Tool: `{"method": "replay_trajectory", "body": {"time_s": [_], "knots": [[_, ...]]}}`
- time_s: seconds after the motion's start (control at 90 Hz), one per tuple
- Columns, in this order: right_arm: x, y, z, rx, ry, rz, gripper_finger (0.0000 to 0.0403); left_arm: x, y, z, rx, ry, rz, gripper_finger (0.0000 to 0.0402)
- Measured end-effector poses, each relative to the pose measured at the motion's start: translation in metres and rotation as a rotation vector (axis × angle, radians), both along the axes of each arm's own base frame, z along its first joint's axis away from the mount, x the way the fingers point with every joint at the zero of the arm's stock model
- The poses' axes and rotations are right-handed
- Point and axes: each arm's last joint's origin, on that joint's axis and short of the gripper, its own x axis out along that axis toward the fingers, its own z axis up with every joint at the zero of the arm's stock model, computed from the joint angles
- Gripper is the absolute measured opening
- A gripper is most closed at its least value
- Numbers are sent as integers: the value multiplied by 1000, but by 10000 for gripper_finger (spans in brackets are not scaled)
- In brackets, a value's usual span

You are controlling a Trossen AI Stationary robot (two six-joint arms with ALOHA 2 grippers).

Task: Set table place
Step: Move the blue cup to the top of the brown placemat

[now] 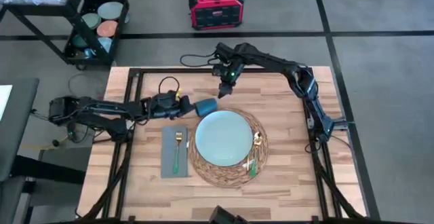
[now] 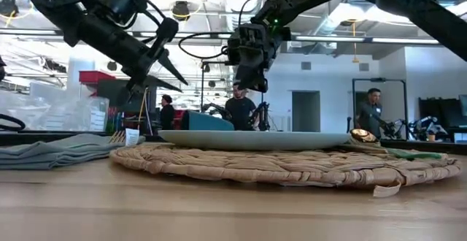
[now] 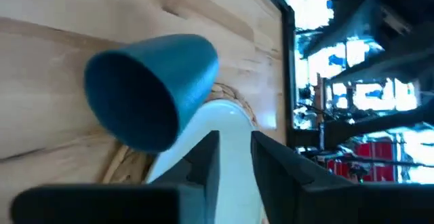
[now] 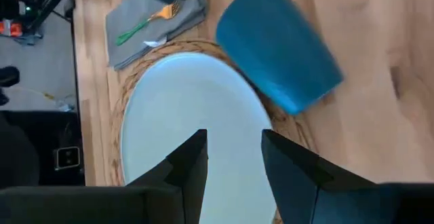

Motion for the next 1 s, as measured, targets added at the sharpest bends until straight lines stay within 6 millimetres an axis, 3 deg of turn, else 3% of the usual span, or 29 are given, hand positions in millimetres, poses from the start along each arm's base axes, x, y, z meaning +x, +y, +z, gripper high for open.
{"method": "replay_trajectory", "body": {"time_s": [0.267, 0.611, 0.8, 0.911, 1.0], "knots": [[0, 0, 0, 1, 0, 0, 127, 15, 8, -16, -45, -40, 64, 144], [-3, 2, -1, 25, 25, 8, 127, 40, 17, -47, -130, -175, 103, 149], [-2, 2, -1, 22, 21, 10, 127, 55, 33, -52, -101, -295, 187, 148], [-2, 4, -1, 24, 23, 14, 126, 65, 41, -57, -116, -286, 225, 126], [-2, 7, -1, 34, 42, 18, 119, 73, 45, -56, -75, -284, 227, 60]]}}
